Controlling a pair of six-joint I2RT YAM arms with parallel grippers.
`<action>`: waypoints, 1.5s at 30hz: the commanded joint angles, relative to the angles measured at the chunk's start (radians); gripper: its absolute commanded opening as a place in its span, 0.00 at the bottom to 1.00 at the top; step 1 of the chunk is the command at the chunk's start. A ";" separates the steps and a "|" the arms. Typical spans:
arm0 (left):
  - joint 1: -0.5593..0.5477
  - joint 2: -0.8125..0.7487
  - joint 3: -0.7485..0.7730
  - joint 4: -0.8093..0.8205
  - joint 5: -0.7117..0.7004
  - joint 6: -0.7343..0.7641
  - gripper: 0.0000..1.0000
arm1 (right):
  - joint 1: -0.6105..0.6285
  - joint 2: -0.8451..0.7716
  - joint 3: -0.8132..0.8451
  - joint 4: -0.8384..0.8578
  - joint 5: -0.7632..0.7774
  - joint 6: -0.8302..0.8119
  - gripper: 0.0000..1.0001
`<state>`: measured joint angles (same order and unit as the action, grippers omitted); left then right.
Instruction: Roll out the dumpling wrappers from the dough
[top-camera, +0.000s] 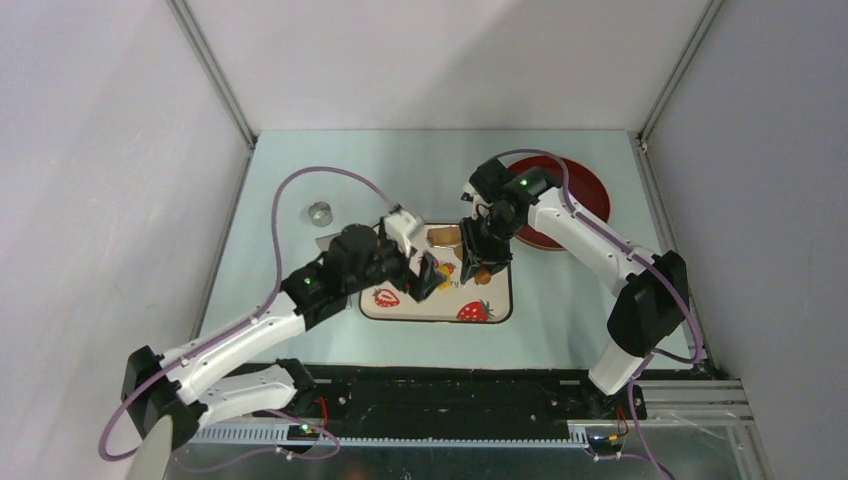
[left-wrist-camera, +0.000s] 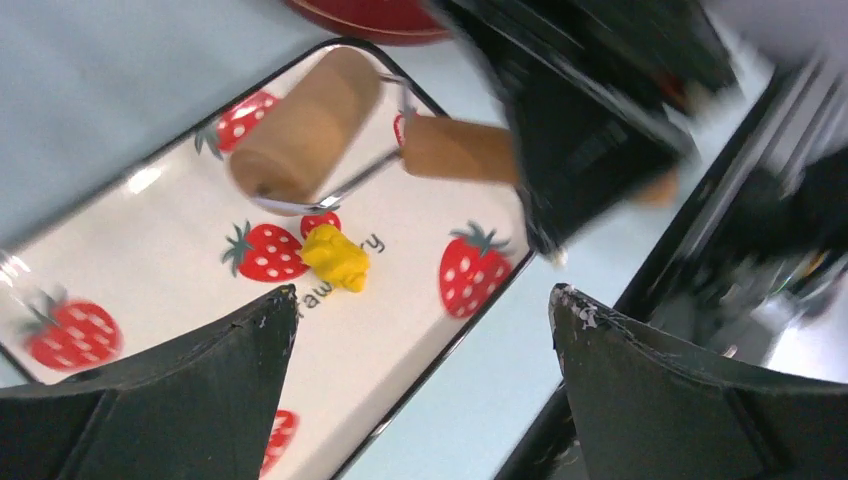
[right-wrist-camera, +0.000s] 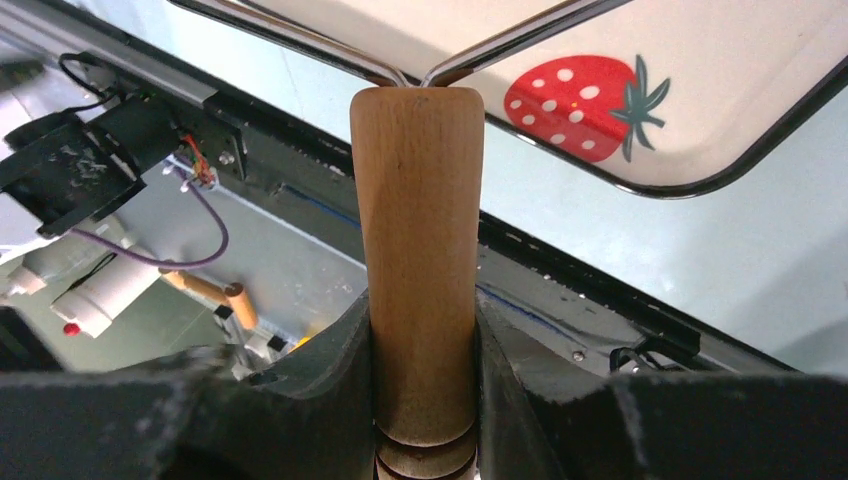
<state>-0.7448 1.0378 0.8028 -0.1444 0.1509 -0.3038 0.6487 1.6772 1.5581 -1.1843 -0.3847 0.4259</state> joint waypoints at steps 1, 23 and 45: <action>-0.165 -0.076 -0.007 -0.046 -0.166 0.625 1.00 | -0.012 0.003 0.073 -0.036 -0.071 -0.022 0.00; -0.208 0.101 -0.048 0.202 -0.071 1.205 0.72 | 0.005 0.050 0.092 -0.094 -0.062 -0.050 0.00; -0.120 0.216 0.002 0.203 0.052 1.140 0.56 | 0.008 0.092 0.140 -0.094 -0.095 -0.062 0.00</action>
<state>-0.8795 1.2629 0.8093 0.0330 0.1963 0.8429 0.6552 1.7649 1.6360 -1.2751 -0.4435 0.3828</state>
